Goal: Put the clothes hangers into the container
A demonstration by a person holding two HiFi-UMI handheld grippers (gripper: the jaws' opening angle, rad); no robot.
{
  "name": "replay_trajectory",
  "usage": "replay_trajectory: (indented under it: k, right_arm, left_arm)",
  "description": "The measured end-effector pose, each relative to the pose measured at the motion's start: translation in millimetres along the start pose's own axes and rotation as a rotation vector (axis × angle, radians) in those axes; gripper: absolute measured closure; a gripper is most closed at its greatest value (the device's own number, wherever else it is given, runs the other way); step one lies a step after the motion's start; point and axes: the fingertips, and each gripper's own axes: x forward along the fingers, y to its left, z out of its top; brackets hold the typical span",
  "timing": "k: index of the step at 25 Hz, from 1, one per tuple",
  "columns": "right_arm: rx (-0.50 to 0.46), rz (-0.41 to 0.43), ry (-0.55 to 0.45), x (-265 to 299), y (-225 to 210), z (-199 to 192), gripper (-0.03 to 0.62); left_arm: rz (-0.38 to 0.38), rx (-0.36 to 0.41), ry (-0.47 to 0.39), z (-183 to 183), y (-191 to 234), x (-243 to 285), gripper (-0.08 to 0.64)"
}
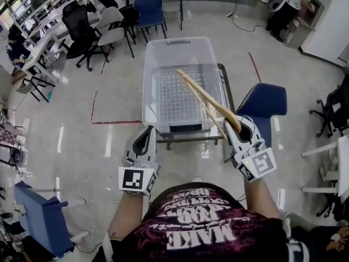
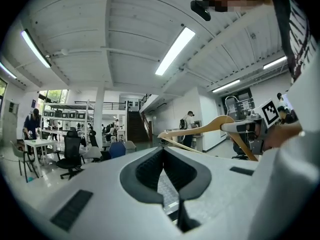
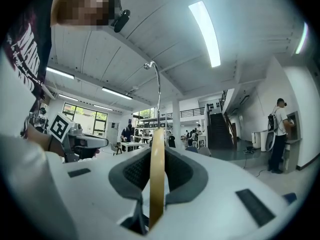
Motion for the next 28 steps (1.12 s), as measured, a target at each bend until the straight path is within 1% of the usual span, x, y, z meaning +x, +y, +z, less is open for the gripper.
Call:
replay_trajectory:
  k: [3, 7, 12, 16, 19, 23, 26, 28]
  right_arm:
    - [0.004, 0.007, 0.007, 17, -4, -5, 0.532]
    - [0.000, 0.021, 0.023, 47, -10, -11, 0.532]
    - [0.005, 0.015, 0.041, 96, -27, -22, 0.532]
    - [0.003, 0.023, 0.085, 137, -43, -41, 0.532]
    - [0.008, 0.021, 0.148, 167, -53, -70, 0.532]
    - [0.032, 0.013, 0.276, 205, -65, -130, 0.532]
    - [0.062, 0.010, 0.395, 223, -72, -180, 0.532]
    - [0.055, 0.021, 0.502, 233, -72, -211, 0.532]
  left_arm:
    - [0.020, 0.012, 0.023, -8, 14, 4, 0.554]
    - [0.034, 0.002, 0.030, -14, 35, 18, 0.554]
    - [0.017, -0.001, 0.033, -17, 65, 54, 0.554]
    - [0.001, 0.001, 0.022, -13, 86, 89, 0.554]
    - [-0.006, 0.005, 0.023, -10, 103, 108, 0.554]
    - [-0.009, 0.003, 0.031, -10, 132, 127, 0.554]
    - [-0.012, 0.002, 0.041, -13, 149, 138, 0.554]
    - [-0.012, -0.002, 0.048, -19, 160, 142, 0.554]
